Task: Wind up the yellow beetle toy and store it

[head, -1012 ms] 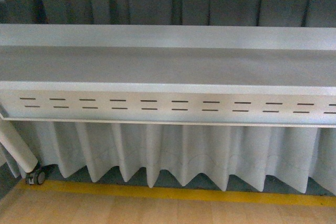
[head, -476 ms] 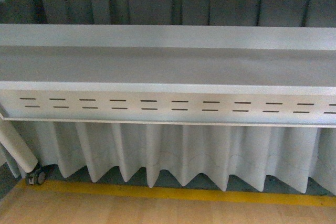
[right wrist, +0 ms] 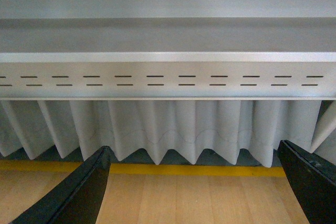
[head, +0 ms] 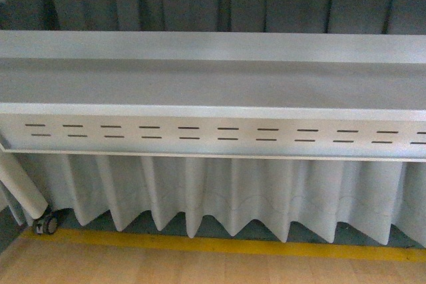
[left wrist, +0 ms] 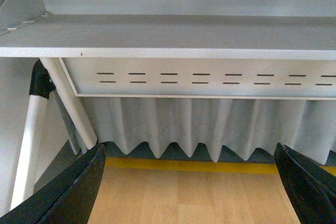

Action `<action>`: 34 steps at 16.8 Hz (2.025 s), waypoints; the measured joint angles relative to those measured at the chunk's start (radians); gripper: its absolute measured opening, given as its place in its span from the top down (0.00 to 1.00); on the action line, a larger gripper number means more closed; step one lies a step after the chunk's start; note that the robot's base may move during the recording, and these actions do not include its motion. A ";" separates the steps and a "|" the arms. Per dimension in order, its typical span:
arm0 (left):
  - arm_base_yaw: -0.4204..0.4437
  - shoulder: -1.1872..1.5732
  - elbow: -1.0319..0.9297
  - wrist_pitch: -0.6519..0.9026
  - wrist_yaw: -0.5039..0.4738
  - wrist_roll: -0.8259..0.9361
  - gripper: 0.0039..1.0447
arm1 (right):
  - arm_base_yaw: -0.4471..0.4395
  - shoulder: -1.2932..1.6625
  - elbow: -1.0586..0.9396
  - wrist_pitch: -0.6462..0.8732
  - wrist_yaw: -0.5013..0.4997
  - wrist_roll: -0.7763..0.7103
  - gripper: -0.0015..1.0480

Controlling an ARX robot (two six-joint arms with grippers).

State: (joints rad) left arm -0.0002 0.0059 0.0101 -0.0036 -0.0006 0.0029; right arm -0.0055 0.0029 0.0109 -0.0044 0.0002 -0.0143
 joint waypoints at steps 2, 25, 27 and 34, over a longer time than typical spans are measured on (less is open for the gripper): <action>0.000 0.000 0.000 0.000 0.000 0.000 0.06 | 0.000 0.000 0.000 0.000 0.000 0.000 0.06; 0.000 0.000 0.000 0.001 -0.001 0.000 0.06 | 0.000 0.000 0.000 0.000 0.000 0.000 0.06; 0.000 0.000 0.000 0.000 0.000 0.000 0.06 | 0.000 0.000 0.000 0.000 0.000 0.000 0.06; 0.000 0.000 0.000 -0.001 0.000 0.000 0.06 | 0.000 0.000 0.000 0.001 0.000 0.000 0.06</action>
State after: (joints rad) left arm -0.0002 0.0059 0.0101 -0.0044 -0.0006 0.0032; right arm -0.0055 0.0029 0.0109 -0.0036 0.0002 -0.0139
